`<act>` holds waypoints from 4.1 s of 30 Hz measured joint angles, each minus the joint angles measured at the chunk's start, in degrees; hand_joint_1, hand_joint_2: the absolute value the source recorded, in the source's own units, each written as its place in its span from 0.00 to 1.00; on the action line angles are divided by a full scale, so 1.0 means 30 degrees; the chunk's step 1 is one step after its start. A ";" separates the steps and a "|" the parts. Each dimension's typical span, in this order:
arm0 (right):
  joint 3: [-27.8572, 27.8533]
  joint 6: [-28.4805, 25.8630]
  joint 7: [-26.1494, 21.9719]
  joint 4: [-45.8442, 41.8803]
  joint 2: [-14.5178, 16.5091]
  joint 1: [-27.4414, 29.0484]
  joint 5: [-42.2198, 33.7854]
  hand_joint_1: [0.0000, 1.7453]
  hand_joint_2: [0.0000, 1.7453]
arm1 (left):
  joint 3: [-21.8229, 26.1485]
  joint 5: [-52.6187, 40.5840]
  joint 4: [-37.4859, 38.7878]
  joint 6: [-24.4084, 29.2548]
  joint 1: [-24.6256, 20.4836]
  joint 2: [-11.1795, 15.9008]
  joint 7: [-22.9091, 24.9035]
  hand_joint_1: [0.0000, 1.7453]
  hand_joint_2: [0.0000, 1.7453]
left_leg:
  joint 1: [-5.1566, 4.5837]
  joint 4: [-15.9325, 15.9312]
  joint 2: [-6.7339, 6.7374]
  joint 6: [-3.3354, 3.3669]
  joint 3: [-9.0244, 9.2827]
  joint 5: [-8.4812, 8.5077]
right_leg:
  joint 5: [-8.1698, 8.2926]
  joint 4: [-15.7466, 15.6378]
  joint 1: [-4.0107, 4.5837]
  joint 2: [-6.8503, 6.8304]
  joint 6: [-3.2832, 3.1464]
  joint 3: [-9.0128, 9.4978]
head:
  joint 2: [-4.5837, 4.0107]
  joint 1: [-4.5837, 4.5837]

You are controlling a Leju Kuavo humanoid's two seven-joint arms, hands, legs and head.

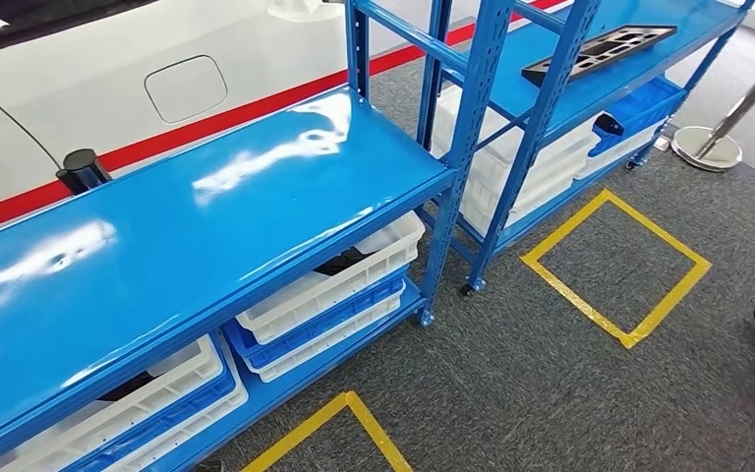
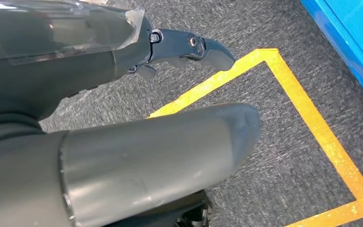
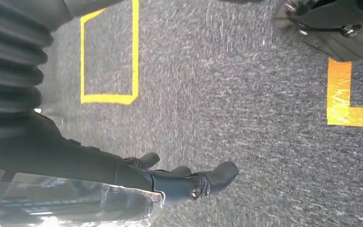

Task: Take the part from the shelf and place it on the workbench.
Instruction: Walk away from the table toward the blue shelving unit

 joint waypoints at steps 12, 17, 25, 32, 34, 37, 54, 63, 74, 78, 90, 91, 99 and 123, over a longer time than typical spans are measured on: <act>-0.0033 0.0086 -0.0006 -0.0007 0.0000 0.0101 0.0058 0.00 1.00 | 0.0064 0.0027 0.0002 0.0026 0.0092 0.0069 0.0013 0.00 0.00 | 0.0087 0.5564 0.1104 -0.0815 -0.2913 -0.2333 | 0.0351 -0.1104 0.0015 -0.1021 -0.1115 0.0575 | 0.0000 -0.0197; -0.0040 0.0120 -0.0005 -0.0007 0.0037 0.0012 0.0113 0.00 1.00 | 0.0075 0.0033 -0.0002 0.0009 0.0013 0.0084 -0.0002 0.00 0.00 | -0.0122 0.0325 0.2032 -0.0400 -0.0325 -0.0041 | 0.0199 -0.1091 0.0206 -0.1557 -0.0905 0.0752 | 0.0000 -0.0171; -0.0155 0.0082 -0.0018 -0.0051 -0.0025 0.0076 0.0053 0.00 1.00 | 0.0139 0.0000 -0.0004 0.0029 0.0030 0.0005 -0.0366 0.00 0.00 | -0.0017 -0.0220 0.0963 0.0242 -0.0143 0.0308 | -0.1845 0.3464 0.0212 -0.0518 -0.0568 -0.1408 | 0.0000 -0.0067; -0.0251 0.0038 -0.0053 -0.0051 -0.0102 0.0230 0.0036 0.00 1.00 | 0.0146 -0.0002 0.0000 0.0029 0.0256 -0.0084 -0.0616 0.00 0.00 | -0.0063 -0.0046 -0.0209 -0.0090 -0.0167 0.0211 | 0.0264 -0.0905 -0.0055 0.0298 -0.0017 0.0434 | 0.0000 -0.0055; -0.0253 0.0025 -0.0080 -0.0051 -0.0076 0.0221 0.0042 0.00 1.00 | 0.0147 -0.0005 0.0000 0.0020 0.0286 -0.0071 -0.0638 0.00 0.00 | -0.0071 -0.0012 -0.0426 -0.0299 -0.0246 0.0198 | 0.0386 -0.1143 -0.0020 0.0271 -0.0379 0.0594 | 0.0000 -0.0084; -0.0262 -0.0011 -0.0115 -0.0056 -0.0049 0.0196 0.0076 0.00 1.00 | 0.0146 -0.0005 0.0002 0.0029 0.0327 -0.0038 -0.0665 0.00 0.00 | 0.0022 0.0757 0.0055 -0.0581 -0.0590 -0.0354 | 0.0456 -0.1191 -0.0130 -0.0086 -0.0811 0.0637 | 0.0000 -0.0147; -0.0268 0.0138 -0.0044 -0.0080 0.0038 0.0065 0.0353 0.00 1.00 | 0.0184 0.0007 0.0002 0.0049 0.0250 -0.0053 -0.0701 0.00 0.00 | 0.0041 -0.0202 0.1237 0.0088 -0.0112 0.0259 | -0.1110 0.1279 0.0161 -0.0836 -0.0510 -0.0237 | 0.0000 -0.0111; -0.0268 0.0151 -0.0006 -0.0080 0.0024 0.0118 0.0417 0.00 1.00 | 0.0202 0.0000 0.0002 0.0062 0.0275 -0.0078 -0.0687 0.00 0.00 | -0.0026 0.0104 -0.0141 -0.0172 -0.0166 0.0106 | 0.0247 -0.0957 -0.0075 0.0388 0.0121 0.0431 | 0.0000 -0.0057; -0.0268 0.0158 -0.0027 -0.0080 0.0069 0.0072 0.0546 0.00 1.00 | 0.0208 0.0007 0.0009 0.0107 0.0346 -0.0047 -0.0672 0.00 0.00 | 0.0112 0.2105 0.0296 -0.0656 -0.1272 -0.0839 | 0.0346 -0.1008 0.0001 -0.0315 -0.0847 0.0525 | 0.0000 -0.0193; -0.0268 0.0186 -0.0016 -0.0080 0.0102 0.0053 0.0652 0.00 1.00 | 0.0209 0.0029 0.0009 0.0208 0.0387 -0.0024 -0.0670 0.00 0.00 | 0.0091 0.2060 0.1711 -0.0565 -0.1232 -0.0460 | 0.0235 -0.1020 0.0160 -0.1336 -0.1159 0.0688 | 0.0000 -0.0259; -0.0268 0.0195 0.0009 -0.0087 0.0046 0.0106 0.0678 0.00 1.00 | 0.0237 0.0087 0.0015 0.0237 0.0355 -0.0089 -0.0674 0.00 0.00 | 0.0028 -0.0158 0.0684 0.0183 -0.0253 0.0369 | -0.2000 0.4412 0.0136 -0.0467 -0.0448 -0.1882 | 0.0000 -0.0166; -0.0268 0.0195 0.0015 -0.0087 0.0037 0.0117 0.0679 0.00 1.00 | 0.0240 0.0087 0.0016 0.0239 0.0375 -0.0091 -0.0672 0.00 0.00 | 0.0045 -0.0143 0.0498 0.0166 -0.0236 0.0364 | -0.1600 0.3785 0.0093 -0.0449 -0.0262 -0.1637 | 0.0000 -0.0170; -0.0270 0.0000 0.0009 -0.0087 0.0038 0.0037 0.0729 0.00 0.00 | 0.0257 0.0080 0.0016 0.0295 0.0401 -0.0056 -0.0657 0.00 0.00 | 0.0017 0.0073 -0.0172 -0.0174 -0.0346 0.0240 | 0.0364 -0.1018 -0.0078 0.0203 -0.0461 0.0509 | 0.0000 -0.0166; -0.0426 -0.0191 -0.0020 -0.0087 -0.0014 -0.0060 0.0851 0.00 0.00 | 0.0543 0.0319 0.0016 0.0175 0.0423 -0.0142 -0.0723 0.00 0.00 | 0.0642 -0.0840 0.0209 -0.0465 0.0098 0.0754 | -0.0790 0.1602 -0.0503 -0.0142 0.0514 -0.0498 | 0.0000 -0.0120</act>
